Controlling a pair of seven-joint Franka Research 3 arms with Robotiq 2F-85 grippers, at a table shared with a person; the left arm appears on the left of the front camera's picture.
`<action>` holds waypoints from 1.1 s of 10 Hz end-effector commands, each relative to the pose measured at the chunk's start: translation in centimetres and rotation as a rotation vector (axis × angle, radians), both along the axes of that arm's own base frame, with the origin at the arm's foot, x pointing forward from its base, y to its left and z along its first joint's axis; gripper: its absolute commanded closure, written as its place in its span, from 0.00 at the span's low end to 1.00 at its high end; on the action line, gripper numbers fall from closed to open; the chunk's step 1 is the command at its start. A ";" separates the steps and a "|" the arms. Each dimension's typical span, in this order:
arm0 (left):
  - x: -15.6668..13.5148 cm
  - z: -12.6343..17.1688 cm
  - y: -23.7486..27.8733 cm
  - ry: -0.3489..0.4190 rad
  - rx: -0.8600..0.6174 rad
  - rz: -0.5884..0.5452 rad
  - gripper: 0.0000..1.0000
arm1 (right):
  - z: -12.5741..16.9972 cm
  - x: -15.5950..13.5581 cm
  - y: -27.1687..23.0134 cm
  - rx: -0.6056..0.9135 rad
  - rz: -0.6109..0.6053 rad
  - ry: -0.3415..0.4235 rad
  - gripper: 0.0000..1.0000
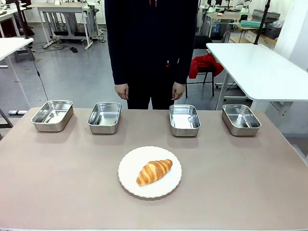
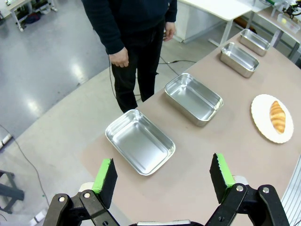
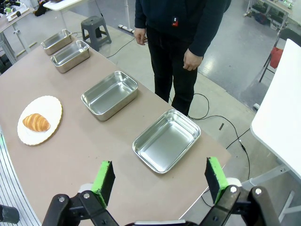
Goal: Place the bread in the container.
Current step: Place the Butter Roll into the Airtight Container indicated by the human.
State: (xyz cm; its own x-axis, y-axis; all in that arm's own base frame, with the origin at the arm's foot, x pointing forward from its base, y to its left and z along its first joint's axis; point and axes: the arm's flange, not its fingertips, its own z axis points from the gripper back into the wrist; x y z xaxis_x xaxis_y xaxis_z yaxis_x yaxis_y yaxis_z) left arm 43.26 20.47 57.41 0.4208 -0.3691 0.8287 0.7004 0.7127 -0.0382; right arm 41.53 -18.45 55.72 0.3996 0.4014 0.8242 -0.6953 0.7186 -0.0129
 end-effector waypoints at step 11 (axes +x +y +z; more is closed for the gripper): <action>-0.1 0.0 0.1 -0.008 0.001 -0.007 0.00 | 0.0 0.2 0.0 0.003 0.004 -0.010 0.00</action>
